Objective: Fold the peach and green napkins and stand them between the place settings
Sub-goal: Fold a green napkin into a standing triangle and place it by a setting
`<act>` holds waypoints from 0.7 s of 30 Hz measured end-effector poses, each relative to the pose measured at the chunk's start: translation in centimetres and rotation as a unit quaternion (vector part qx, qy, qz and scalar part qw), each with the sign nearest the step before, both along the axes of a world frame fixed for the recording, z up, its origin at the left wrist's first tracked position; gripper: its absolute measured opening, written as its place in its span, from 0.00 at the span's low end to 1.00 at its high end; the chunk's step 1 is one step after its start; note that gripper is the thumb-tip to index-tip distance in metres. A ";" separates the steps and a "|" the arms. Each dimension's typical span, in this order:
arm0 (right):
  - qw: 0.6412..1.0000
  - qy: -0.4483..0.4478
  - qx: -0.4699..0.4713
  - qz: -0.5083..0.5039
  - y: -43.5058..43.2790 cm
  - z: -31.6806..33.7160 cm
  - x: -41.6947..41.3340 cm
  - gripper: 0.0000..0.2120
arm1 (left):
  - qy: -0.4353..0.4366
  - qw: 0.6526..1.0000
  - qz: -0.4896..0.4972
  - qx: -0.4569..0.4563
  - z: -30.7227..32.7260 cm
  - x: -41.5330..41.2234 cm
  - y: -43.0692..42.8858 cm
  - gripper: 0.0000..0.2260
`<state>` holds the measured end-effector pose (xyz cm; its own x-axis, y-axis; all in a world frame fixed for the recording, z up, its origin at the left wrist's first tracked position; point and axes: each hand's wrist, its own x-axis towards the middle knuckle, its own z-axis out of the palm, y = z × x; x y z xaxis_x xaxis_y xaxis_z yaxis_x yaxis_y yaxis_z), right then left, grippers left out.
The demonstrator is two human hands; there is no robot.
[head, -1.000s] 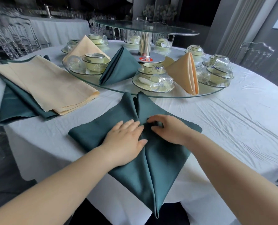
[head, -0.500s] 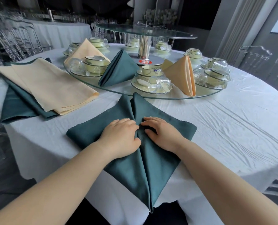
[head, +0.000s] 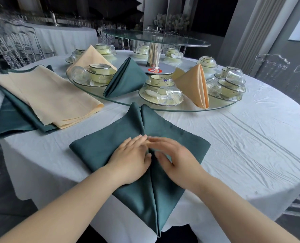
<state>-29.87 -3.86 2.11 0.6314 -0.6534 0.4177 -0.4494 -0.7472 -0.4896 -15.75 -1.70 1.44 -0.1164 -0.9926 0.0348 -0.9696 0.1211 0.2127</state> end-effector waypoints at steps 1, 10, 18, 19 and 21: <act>1.000 0.015 -0.017 0.011 0.6 -0.6 -0.4 0.20 | 0.000 1.000 0.001 0.003 0.0 -0.1 0.0 0.23; 0.952 0.235 0.015 -0.195 -5.0 -0.3 -8.1 0.25 | -0.037 0.999 -0.009 0.023 -0.1 0.3 -0.2 0.24; 0.979 0.042 -0.053 -0.191 -3.1 0.8 -5.6 0.12 | 0.129 0.988 0.010 -0.085 -0.3 0.5 -0.2 0.28; 0.986 0.016 -0.034 -0.160 -2.3 1.1 -4.5 0.10 | 0.177 0.977 0.020 -0.119 -0.1 0.5 -0.1 0.27; 0.995 0.011 0.005 -0.094 -1.0 1.3 -2.7 0.08 | 0.247 0.952 0.042 -0.174 0.4 0.7 0.3 0.24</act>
<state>-32.53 -4.89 3.41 0.5062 -0.7656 0.3969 -0.5923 -0.6432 -0.4853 -15.03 -1.37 1.82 0.0796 -0.9159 0.3935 -0.7710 0.1936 0.6066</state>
